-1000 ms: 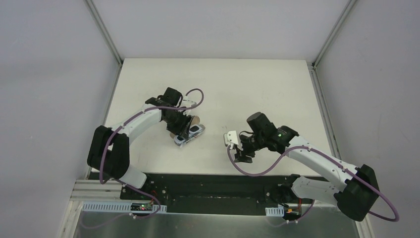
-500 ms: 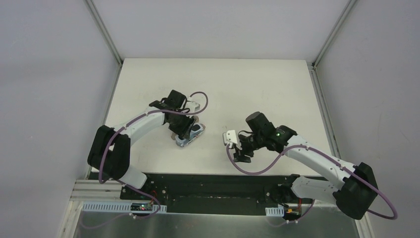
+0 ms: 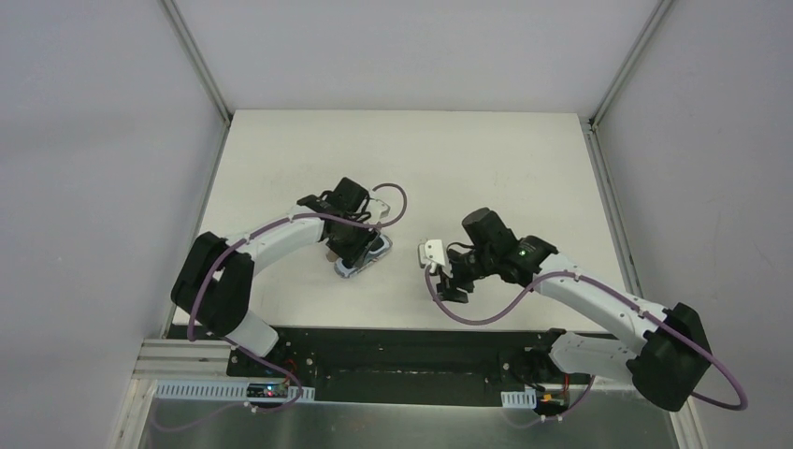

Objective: Organize the sunglasses

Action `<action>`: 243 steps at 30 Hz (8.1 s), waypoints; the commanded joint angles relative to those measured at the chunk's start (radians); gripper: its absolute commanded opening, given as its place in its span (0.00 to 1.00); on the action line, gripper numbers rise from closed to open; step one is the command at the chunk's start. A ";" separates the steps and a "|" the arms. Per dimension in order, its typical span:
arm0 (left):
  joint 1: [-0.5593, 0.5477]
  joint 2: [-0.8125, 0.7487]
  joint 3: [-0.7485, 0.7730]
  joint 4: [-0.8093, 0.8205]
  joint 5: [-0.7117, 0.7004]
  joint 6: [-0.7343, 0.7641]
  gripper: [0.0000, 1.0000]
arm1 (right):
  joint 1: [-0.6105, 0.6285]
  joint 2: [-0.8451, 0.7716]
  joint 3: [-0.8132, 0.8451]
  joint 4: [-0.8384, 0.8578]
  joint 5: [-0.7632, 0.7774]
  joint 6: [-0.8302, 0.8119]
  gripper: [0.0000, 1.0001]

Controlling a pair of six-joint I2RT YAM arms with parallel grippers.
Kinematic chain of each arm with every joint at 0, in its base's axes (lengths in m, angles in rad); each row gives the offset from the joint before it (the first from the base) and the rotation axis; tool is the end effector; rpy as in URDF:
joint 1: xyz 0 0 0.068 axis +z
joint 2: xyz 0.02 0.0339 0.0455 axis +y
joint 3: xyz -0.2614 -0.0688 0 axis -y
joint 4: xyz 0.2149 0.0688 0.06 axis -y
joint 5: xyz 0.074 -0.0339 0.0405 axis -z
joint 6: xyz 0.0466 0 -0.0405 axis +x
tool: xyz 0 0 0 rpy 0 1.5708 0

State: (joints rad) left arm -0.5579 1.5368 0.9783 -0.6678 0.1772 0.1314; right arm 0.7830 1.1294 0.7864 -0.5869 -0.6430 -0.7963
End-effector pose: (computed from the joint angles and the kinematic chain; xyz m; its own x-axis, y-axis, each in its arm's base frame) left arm 0.2210 -0.1476 0.1989 -0.7167 0.5993 -0.3565 0.6713 0.7314 -0.1202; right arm 0.1202 0.1591 0.2449 0.1878 -0.6201 -0.7617 -0.9786 -0.1843 -0.0913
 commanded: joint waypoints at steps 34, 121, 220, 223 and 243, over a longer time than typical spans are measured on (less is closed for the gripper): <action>-0.054 -0.020 -0.009 0.067 -0.073 -0.097 0.50 | 0.110 0.437 0.091 0.529 0.184 -0.600 0.24; -0.034 -0.204 0.081 0.072 -0.248 -0.223 0.63 | 0.116 0.704 0.245 0.507 0.306 -0.644 0.12; -0.197 -0.232 -0.112 0.395 0.007 -0.289 0.46 | -0.147 0.376 0.247 0.195 0.003 -0.007 0.43; -0.197 -0.328 -0.116 0.384 -0.091 -0.264 0.51 | -0.147 0.374 0.233 0.175 0.016 -0.066 0.40; -0.164 -0.270 -0.094 0.365 -0.447 -0.607 0.63 | -0.185 0.480 0.368 0.126 0.061 -0.062 0.53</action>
State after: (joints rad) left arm -0.7433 1.3235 0.8558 -0.3218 -0.1871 -0.3576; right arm 0.6071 1.5436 1.0534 -0.4324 -0.5831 -0.8299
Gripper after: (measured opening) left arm 0.626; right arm 0.479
